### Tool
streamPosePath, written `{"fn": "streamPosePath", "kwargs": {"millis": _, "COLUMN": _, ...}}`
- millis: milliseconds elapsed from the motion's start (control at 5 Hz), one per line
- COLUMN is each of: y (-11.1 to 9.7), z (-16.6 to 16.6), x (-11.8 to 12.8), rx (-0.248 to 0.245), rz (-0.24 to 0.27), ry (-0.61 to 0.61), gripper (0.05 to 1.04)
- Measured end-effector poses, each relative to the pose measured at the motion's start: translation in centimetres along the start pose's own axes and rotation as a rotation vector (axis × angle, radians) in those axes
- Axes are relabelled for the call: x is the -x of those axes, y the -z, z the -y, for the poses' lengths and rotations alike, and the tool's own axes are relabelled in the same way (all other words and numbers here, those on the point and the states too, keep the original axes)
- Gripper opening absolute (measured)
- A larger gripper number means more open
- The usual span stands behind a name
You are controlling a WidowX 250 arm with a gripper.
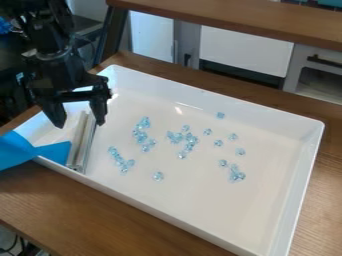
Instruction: Sweep into pile
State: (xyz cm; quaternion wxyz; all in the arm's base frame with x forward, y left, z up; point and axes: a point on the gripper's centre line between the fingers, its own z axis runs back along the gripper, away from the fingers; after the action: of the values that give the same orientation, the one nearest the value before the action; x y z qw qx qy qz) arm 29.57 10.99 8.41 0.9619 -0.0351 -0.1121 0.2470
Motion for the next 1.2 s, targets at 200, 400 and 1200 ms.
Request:
{"fn": "streamPosePath", "kwargs": {"millis": 200, "y": 0.8, "z": -0.3, "x": 0.1, "rx": -0.025, "rz": 0.005, "ry": 0.015, "gripper": 0.999}}
{"fn": "streamPosePath", "kwargs": {"millis": 400, "y": 1.2, "z": -0.5, "x": 0.5, "rx": -0.034, "rz": 0.002, "ry": 0.038, "gripper": 0.999}}
{"fn": "streamPosePath", "kwargs": {"millis": 1200, "y": 4.5, "z": -1.3, "x": 1.5, "rx": -0.088, "rz": -0.021, "ry": 0.041, "gripper": 0.681}}
